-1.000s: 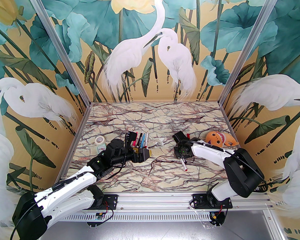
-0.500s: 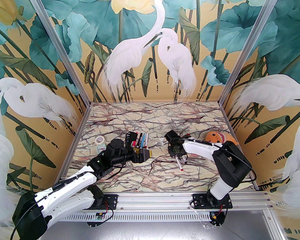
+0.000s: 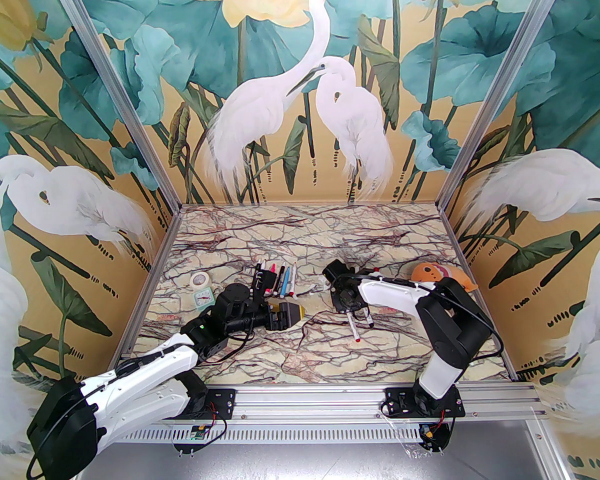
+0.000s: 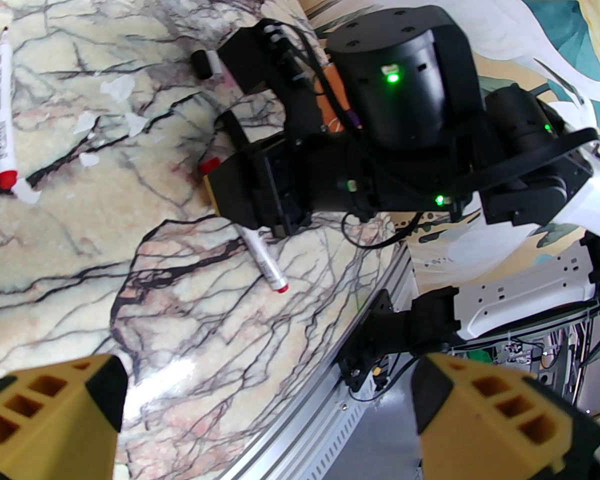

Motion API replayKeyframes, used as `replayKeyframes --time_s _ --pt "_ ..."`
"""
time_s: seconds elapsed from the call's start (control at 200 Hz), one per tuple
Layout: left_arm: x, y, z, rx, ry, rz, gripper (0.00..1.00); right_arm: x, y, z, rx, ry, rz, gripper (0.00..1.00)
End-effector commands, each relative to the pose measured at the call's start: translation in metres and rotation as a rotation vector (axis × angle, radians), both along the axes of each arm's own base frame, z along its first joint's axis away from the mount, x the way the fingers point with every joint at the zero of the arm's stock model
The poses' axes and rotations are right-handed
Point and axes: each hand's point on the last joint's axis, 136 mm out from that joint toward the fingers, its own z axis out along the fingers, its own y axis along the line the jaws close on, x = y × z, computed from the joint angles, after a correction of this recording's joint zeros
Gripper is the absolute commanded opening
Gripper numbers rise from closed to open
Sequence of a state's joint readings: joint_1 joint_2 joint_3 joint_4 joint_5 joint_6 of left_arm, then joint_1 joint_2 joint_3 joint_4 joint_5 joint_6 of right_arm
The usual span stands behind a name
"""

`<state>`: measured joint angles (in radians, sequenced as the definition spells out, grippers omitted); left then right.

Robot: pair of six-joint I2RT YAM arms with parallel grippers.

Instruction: Open the pen caps

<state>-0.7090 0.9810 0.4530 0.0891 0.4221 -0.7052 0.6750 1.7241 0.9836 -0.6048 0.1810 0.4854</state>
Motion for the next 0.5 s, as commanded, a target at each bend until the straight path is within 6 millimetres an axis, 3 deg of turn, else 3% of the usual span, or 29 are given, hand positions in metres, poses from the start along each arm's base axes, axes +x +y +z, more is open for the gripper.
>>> replayKeyframes --time_s 0.0,0.15,0.495 --pt "-0.005 -0.009 0.001 -0.045 0.009 -0.031 0.99 0.008 0.007 0.025 0.040 -0.075 0.005 0.24" --pt "-0.008 -0.023 -0.004 -0.029 0.002 -0.061 0.99 0.008 0.016 0.057 0.144 -0.124 -0.001 0.23" --pt "-0.005 -0.058 0.017 -0.169 0.014 -0.113 0.99 -0.006 0.053 0.151 0.549 -0.219 -0.001 0.24"
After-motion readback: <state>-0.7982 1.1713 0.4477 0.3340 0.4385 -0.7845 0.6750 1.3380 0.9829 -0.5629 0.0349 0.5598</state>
